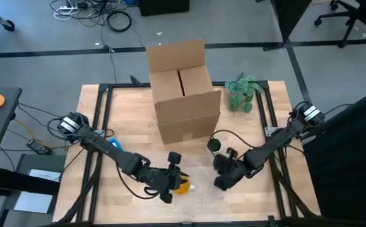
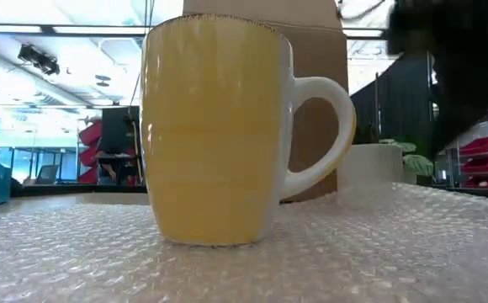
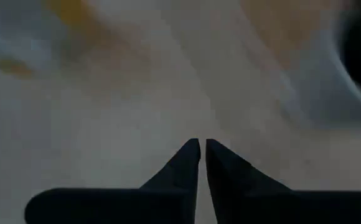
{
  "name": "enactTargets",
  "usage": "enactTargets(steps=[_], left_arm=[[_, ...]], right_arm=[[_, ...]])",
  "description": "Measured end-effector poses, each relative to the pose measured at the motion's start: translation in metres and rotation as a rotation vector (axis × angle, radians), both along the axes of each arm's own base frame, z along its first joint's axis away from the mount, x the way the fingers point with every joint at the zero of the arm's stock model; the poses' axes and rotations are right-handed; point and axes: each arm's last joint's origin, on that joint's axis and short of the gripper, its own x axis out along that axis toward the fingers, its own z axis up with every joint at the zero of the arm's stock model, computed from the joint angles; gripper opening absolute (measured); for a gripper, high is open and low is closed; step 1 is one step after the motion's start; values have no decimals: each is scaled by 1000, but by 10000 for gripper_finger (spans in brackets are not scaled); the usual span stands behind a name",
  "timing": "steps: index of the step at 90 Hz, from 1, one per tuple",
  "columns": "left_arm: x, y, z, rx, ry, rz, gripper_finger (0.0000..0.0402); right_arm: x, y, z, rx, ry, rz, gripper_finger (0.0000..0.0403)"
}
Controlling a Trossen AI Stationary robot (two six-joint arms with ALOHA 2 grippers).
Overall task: Wrap mug
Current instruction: Wrap the yellow mug with the transparent bubble wrap
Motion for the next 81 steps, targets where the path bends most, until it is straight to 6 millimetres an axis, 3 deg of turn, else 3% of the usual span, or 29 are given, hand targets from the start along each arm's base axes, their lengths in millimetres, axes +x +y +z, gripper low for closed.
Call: enactTargets(steps=[10,32,51,65,73,81], left_arm=[[1,-1,2,-9,-18,-1,81],[2,1,2,-9,-17,6,81],[2,1,2,-11,-16,7,81],[2,2,2,-11,-16,8,81],[2,2,2,-12,-16,9,81],[3,1,4,-53,-41,22,80]], right_arm=[[-9,-6,-12,1,69,-24,62],[-13,-19,-23,-73,30,-134,174],[-21,-36,-48,-5,38,-221,220],[-20,-37,-54,20,-43,-230,206],[-18,-36,-53,8,-55,-232,161],[-14,-34,-50,0,-64,-194,92]])
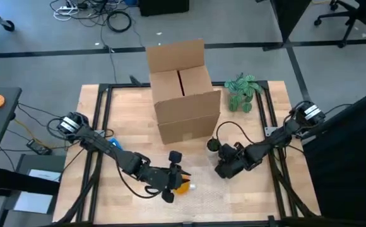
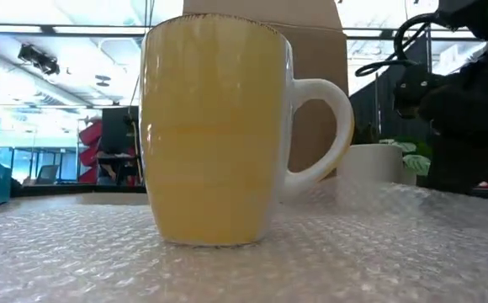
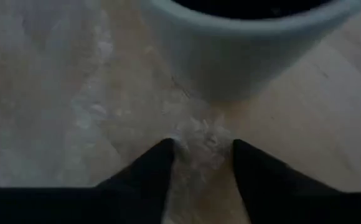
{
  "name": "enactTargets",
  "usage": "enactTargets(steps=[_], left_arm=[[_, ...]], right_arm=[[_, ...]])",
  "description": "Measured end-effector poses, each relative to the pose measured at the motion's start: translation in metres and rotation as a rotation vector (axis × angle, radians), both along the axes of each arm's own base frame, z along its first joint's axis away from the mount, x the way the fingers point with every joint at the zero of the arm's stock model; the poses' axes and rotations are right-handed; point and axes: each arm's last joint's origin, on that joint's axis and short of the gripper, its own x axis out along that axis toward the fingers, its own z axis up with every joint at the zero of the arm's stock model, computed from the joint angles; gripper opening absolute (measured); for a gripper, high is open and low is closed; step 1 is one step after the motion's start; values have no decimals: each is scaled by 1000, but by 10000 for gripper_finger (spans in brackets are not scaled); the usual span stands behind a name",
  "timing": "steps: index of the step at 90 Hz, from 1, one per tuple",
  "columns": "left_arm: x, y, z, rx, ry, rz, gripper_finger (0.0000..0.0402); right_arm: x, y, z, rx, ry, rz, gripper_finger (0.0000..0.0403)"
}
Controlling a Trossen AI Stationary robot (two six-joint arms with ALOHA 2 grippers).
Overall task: Wrap mug
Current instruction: Wrap the yellow mug with the transparent bubble wrap
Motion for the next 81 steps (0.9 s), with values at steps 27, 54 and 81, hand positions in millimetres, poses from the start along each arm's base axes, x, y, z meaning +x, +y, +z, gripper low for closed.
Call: enactTargets(steps=[27,54,81], left_arm=[[-3,13,26,-193,-52,-92,80],[11,46,21,-275,26,-143,92],[20,69,9,-256,97,-66,130]], right_arm=[[32,29,47,-61,-142,242,2],[61,44,103,-211,-317,398,0],[62,59,118,-238,-386,499,0]])
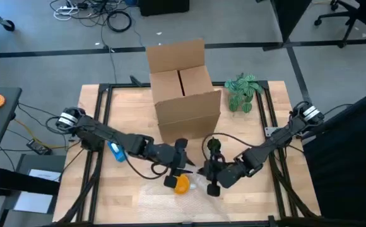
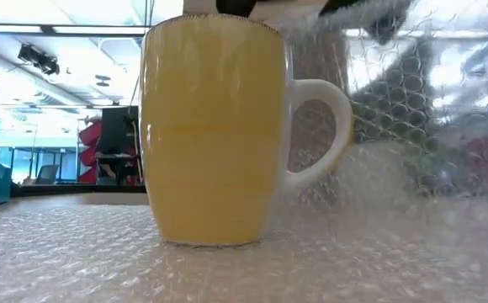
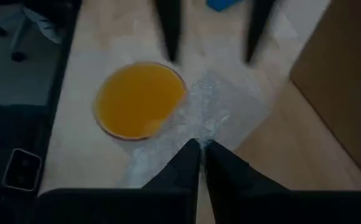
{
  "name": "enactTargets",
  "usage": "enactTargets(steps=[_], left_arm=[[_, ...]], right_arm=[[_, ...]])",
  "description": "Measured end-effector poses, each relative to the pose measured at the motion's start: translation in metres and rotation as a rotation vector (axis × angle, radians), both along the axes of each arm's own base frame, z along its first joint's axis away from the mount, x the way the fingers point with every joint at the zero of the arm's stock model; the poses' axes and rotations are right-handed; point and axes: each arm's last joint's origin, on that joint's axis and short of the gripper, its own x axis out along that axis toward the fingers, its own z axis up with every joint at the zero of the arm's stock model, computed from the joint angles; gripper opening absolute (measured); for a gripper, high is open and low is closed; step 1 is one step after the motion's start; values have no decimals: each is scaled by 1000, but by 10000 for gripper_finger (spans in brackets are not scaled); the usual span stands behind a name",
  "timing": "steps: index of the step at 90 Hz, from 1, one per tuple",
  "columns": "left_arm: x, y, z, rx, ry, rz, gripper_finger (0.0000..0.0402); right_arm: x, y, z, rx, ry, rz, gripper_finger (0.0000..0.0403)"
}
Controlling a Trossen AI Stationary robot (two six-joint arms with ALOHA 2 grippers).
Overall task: Wrap mug
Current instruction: Wrap the yellow mug with the transparent bubble wrap
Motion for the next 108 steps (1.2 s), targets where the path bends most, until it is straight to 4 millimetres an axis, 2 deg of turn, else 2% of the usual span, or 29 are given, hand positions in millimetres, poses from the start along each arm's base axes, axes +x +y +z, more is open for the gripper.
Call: enactTargets(steps=[17,32,48,68,80,96,108], left_arm=[[12,1,-24,-51,82,-8,161],[22,3,-43,-53,111,11,169],[24,1,-41,-97,89,-27,170],[23,-3,-38,-182,123,-180,170],[25,0,-39,-111,96,-76,170],[28,1,-44,-41,76,-40,167],[27,-1,-41,10,51,-90,136]], right_arm=[[0,0,0,-4,4,2,0],[2,-2,0,-2,6,9,0],[4,-5,0,26,10,13,0],[3,-6,-1,5,15,-13,0],[4,-6,0,15,0,-7,0],[7,-3,5,11,-49,43,0],[10,0,9,29,-82,107,7]])
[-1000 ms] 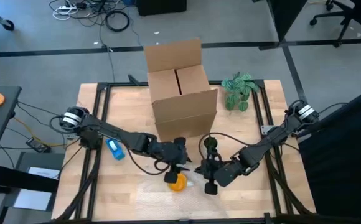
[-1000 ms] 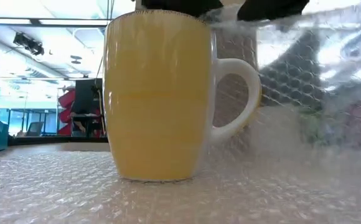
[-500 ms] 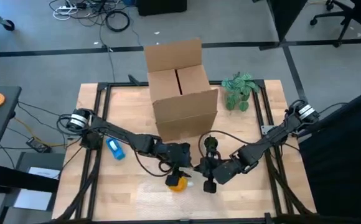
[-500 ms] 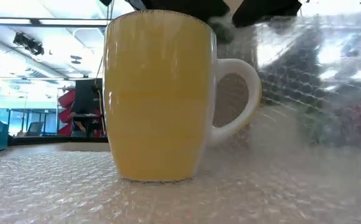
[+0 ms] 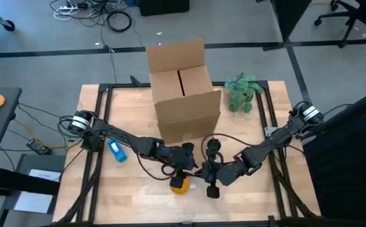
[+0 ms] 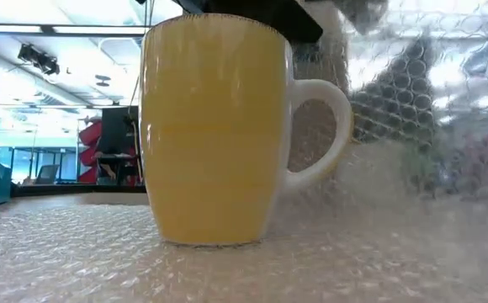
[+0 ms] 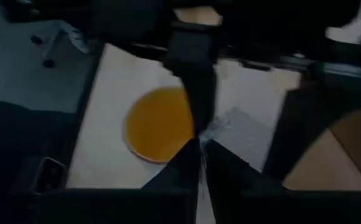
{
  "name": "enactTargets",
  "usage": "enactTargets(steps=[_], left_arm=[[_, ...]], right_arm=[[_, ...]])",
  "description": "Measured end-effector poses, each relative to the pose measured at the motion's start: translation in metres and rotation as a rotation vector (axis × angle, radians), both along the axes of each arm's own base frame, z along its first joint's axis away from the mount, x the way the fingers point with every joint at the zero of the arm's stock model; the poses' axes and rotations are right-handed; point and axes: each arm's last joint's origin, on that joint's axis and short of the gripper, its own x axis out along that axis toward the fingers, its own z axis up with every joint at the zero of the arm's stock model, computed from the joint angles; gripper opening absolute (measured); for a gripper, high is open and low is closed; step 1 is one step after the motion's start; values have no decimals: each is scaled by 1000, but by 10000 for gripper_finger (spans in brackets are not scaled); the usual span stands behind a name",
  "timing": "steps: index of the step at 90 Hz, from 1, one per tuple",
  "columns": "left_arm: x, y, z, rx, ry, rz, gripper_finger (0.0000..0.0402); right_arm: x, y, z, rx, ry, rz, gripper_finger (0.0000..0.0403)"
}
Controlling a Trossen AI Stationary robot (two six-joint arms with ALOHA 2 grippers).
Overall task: Wrap mug
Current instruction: Wrap the yellow mug with the transparent bubble wrap
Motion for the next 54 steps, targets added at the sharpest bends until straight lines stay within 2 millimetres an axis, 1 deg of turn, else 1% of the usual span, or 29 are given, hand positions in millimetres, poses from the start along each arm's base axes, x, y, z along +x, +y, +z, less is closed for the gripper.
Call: enactTargets(steps=[7,16,20,27,36,45,54], left_arm=[[-1,-3,0,30,-10,-31,97],[-2,-7,0,48,-15,-54,30],[-3,-8,-1,48,-5,-60,13],[-4,-9,-2,52,9,-61,8],[-7,-9,4,49,-4,-60,3],[-10,-8,12,49,-16,-55,1],[-13,-6,14,77,-11,-16,1]], right_arm=[[0,1,0,13,0,18,21],[0,1,0,13,2,20,45],[-1,2,0,14,2,22,56],[-3,5,1,26,0,27,76],[-9,14,2,60,5,38,91],[-19,25,1,94,29,54,93],[-34,35,0,139,84,52,91]])
